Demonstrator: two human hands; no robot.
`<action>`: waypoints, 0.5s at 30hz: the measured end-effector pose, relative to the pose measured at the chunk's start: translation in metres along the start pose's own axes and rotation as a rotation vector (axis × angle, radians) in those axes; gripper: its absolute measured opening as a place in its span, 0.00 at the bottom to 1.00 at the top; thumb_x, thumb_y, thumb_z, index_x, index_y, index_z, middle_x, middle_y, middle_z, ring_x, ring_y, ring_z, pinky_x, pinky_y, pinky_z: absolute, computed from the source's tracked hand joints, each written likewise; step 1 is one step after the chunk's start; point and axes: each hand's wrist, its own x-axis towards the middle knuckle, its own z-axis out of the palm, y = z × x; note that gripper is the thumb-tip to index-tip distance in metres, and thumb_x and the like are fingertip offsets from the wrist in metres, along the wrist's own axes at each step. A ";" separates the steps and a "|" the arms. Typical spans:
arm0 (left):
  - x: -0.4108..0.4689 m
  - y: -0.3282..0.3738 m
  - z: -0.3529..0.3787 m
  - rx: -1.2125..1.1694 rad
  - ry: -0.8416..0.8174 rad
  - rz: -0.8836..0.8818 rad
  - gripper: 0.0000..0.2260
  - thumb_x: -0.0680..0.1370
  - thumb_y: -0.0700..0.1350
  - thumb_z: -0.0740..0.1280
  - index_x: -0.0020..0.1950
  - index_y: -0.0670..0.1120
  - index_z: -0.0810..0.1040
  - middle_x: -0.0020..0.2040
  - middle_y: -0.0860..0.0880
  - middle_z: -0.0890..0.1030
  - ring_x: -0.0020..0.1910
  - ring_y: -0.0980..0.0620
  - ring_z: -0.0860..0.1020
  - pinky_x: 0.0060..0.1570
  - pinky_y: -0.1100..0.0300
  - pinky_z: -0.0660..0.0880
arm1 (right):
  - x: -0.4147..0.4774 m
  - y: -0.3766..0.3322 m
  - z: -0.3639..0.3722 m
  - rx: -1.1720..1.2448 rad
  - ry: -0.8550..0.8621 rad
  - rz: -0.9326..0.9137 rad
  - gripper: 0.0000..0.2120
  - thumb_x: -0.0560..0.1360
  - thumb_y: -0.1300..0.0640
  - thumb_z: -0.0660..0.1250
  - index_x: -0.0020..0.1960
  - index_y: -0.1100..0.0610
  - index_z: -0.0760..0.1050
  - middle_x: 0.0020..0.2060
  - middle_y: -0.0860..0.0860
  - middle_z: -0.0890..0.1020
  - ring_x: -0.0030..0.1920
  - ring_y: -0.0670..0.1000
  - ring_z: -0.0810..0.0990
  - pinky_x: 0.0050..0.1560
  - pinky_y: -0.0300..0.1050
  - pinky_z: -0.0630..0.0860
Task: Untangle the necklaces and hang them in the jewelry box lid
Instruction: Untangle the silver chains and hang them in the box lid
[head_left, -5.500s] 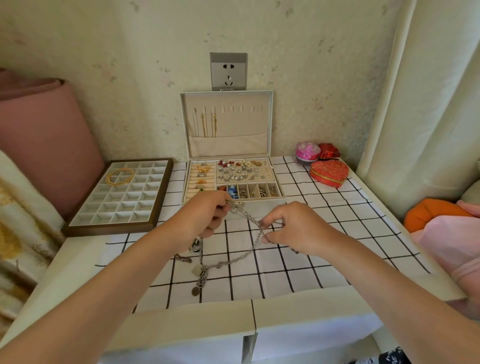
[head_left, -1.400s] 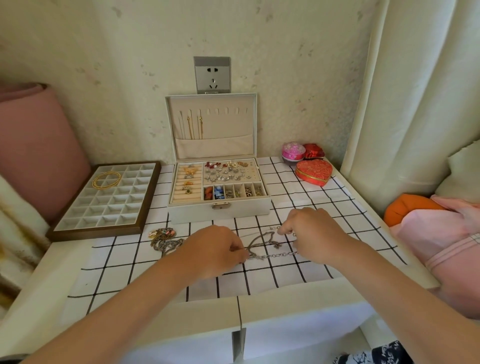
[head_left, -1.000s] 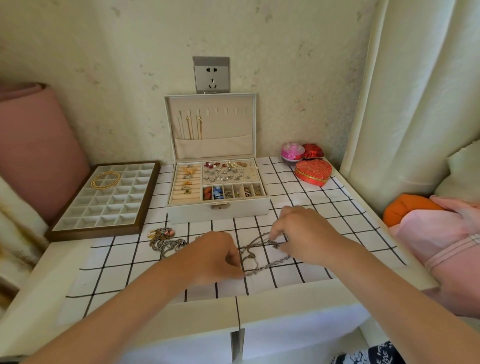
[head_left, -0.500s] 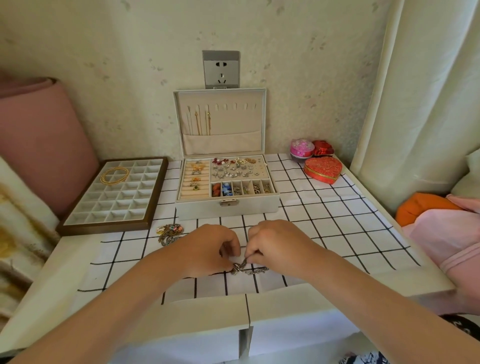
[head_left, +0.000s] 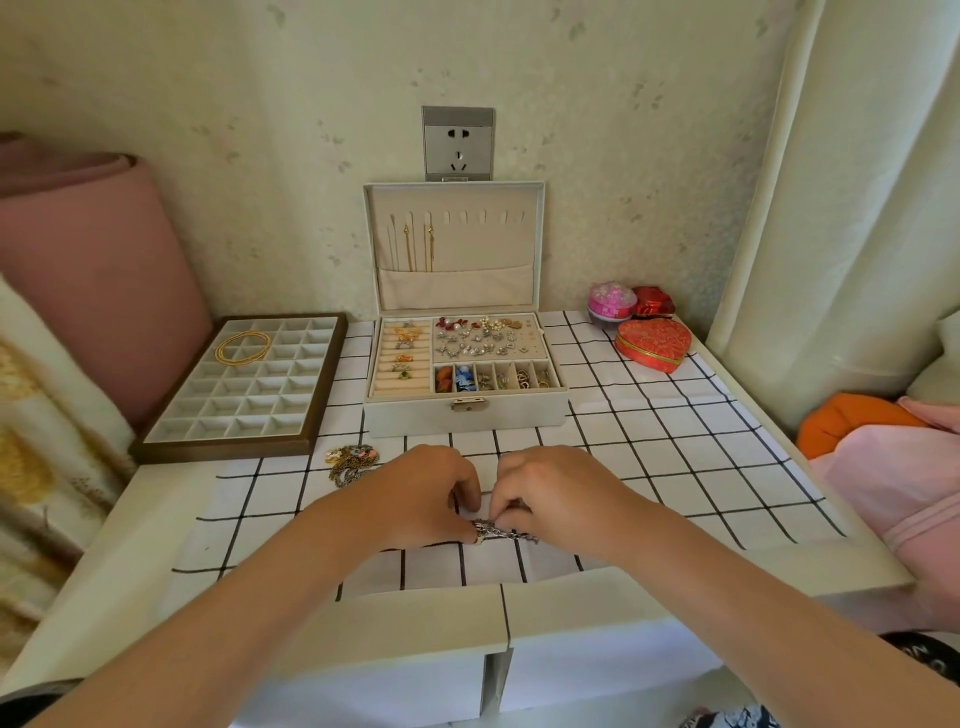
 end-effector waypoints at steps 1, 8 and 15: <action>0.000 0.000 0.000 0.006 -0.003 0.002 0.09 0.71 0.50 0.76 0.50 0.53 0.82 0.46 0.58 0.77 0.45 0.59 0.77 0.45 0.66 0.76 | 0.000 0.000 -0.001 -0.012 0.001 0.004 0.04 0.76 0.52 0.70 0.49 0.47 0.83 0.46 0.44 0.79 0.46 0.47 0.78 0.45 0.43 0.72; -0.002 -0.002 -0.001 -0.024 -0.007 -0.021 0.08 0.72 0.49 0.75 0.50 0.54 0.84 0.48 0.60 0.79 0.47 0.63 0.75 0.44 0.72 0.72 | -0.004 0.000 0.000 -0.050 0.018 0.050 0.04 0.75 0.55 0.65 0.46 0.50 0.79 0.44 0.43 0.77 0.43 0.47 0.76 0.44 0.45 0.74; 0.004 -0.001 0.003 -0.056 0.023 -0.057 0.03 0.73 0.48 0.74 0.46 0.54 0.84 0.43 0.58 0.81 0.44 0.59 0.78 0.40 0.71 0.72 | -0.002 -0.002 -0.001 0.116 0.046 0.121 0.07 0.75 0.50 0.69 0.52 0.46 0.82 0.41 0.40 0.74 0.46 0.41 0.73 0.46 0.38 0.72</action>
